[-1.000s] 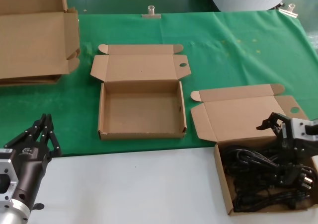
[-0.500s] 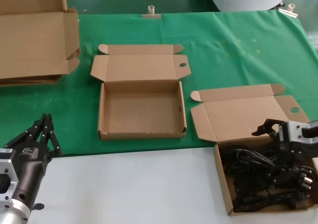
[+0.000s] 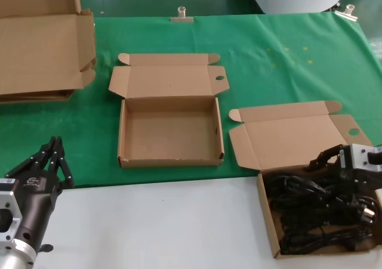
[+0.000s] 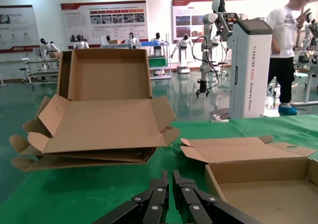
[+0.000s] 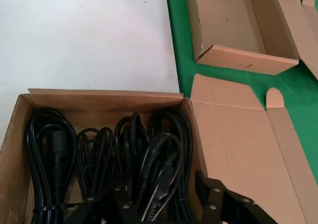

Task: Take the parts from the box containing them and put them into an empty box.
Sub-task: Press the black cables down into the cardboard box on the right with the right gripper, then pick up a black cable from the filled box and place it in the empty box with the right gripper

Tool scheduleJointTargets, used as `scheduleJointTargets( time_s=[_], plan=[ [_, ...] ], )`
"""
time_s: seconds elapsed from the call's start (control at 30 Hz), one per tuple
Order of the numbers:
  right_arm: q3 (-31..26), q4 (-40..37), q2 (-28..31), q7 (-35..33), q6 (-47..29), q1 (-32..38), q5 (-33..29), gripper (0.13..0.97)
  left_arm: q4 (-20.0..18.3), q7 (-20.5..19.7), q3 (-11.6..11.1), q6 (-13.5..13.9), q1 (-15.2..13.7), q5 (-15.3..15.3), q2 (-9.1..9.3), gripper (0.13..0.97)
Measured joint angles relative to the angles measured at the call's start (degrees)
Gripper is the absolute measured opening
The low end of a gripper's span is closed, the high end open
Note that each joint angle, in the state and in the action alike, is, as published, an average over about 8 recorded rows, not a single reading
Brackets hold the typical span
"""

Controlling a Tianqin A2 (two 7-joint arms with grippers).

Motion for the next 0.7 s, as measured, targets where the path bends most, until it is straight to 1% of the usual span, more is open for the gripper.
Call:
scheduleJointTargets(
  time_s=[0.03,0.3,0.33,0.6,0.7],
  plan=[
    [0.07,-0.06,0.01,-0.1,0.08,-0.05,-0.01,0.597,0.0,0.0,0.0,0.0,0.0,0.0,0.0,0.172],
    [0.46,-0.08,-0.02,-0.43,0.45,-0.3,-0.13,0.389,0.0,0.0,0.0,0.0,0.0,0.0,0.0,0.172],
    [0.51,0.08,0.02,-0.35,0.41,-0.32,-0.13,0.389,0.0,0.0,0.0,0.0,0.0,0.0,0.0,0.172],
    [1.17,2.88,1.21,1.31,-0.78,-0.34,0.15,0.27,0.0,0.0,0.0,0.0,0.0,0.0,0.0,0.172],
    [1.61,4.96,2.12,2.37,-1.77,-0.42,0.6,0.268,0.0,0.0,0.0,0.0,0.0,0.0,0.0,0.172]
  ],
)
